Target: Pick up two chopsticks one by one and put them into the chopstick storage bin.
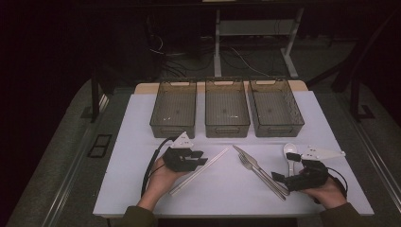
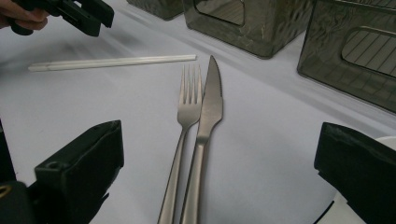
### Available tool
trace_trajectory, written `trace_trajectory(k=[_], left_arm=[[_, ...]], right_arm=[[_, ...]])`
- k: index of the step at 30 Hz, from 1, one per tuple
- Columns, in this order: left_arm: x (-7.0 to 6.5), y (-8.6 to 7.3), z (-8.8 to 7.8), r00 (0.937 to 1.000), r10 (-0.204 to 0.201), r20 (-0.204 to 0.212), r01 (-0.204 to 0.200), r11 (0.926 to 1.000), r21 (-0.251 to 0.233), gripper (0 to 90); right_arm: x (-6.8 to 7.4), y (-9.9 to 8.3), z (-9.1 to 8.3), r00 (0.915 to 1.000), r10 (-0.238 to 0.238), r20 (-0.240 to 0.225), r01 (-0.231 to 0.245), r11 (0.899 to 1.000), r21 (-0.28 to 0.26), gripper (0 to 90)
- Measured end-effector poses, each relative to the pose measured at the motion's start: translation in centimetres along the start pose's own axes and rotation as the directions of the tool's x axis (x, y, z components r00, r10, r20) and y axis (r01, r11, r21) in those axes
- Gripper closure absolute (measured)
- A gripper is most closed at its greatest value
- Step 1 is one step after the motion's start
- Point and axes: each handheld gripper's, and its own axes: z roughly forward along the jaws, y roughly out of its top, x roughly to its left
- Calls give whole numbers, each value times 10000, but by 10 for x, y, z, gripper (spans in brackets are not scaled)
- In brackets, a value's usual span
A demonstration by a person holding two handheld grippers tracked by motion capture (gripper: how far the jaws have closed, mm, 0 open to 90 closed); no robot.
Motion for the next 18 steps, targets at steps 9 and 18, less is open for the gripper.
trace_trajectory(k=[9,18], left_arm=[[1,-5,4,9998,-187,4,186,9987,476,700],[1,-8,6,9996,-287,85,279,9955,908,729]], right_arm=[[0,0,0,10000,-46,25,46,10000,-12,15],[0,0,0,10000,-74,47,74,10000,14,15]])
